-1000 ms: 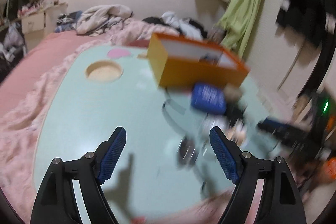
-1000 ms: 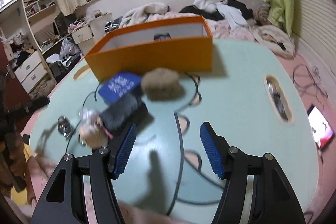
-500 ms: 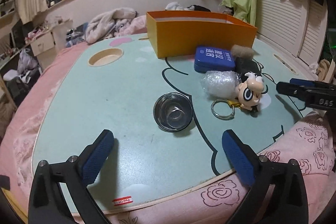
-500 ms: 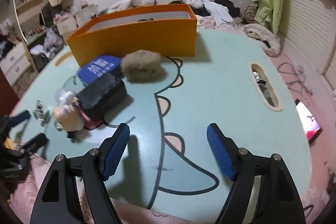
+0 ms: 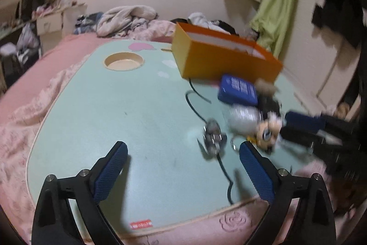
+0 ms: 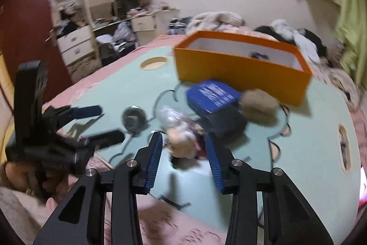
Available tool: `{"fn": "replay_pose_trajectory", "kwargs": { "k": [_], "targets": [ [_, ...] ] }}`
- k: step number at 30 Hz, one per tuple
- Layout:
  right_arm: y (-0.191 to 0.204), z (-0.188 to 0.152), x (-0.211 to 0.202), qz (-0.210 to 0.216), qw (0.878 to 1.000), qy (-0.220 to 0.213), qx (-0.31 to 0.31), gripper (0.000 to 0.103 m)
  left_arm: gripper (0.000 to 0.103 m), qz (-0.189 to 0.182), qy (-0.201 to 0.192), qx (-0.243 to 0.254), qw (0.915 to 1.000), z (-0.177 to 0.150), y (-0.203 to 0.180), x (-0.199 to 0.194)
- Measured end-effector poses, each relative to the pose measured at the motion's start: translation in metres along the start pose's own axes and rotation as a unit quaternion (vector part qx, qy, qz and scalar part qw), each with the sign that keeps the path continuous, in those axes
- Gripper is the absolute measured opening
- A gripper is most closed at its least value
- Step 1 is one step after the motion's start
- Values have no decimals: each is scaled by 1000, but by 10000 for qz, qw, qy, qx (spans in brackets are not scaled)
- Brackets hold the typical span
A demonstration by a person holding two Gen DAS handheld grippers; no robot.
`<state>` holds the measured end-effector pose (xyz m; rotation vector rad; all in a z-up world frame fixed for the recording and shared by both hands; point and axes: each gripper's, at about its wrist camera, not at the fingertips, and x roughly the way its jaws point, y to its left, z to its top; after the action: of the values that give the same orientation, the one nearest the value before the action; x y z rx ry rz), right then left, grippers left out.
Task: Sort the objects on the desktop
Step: 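Put the metal cup in the box with the left tool while the right tool boxes the keychain figure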
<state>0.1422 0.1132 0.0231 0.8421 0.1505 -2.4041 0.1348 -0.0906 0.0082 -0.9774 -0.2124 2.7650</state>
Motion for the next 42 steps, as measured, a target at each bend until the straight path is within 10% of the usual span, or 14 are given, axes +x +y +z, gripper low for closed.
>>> {"fn": "replay_pose_trajectory", "kwargs": {
  "k": [7, 10, 24, 37, 42],
  "targets": [
    [3, 1, 41, -4, 9966, 816, -105, 39, 62, -407, 60, 258, 9988, 15, -12, 13],
    [-2, 1, 43, 12, 9968, 789, -84, 36, 28, -411, 348, 534, 9971, 8, -23, 27],
    [-29, 16, -4, 520, 9960, -295, 661, 36, 28, -638, -48, 412, 9971, 51, -26, 12],
    [-110, 126, 46, -530, 9943, -191, 904, 36, 28, -820, 84, 49, 9966, 187, -36, 103],
    [-135, 134, 81, -932, 9876, 122, 1259, 53, 78, -771, 411, -250, 9959, 194, -31, 145]
  ]
}}
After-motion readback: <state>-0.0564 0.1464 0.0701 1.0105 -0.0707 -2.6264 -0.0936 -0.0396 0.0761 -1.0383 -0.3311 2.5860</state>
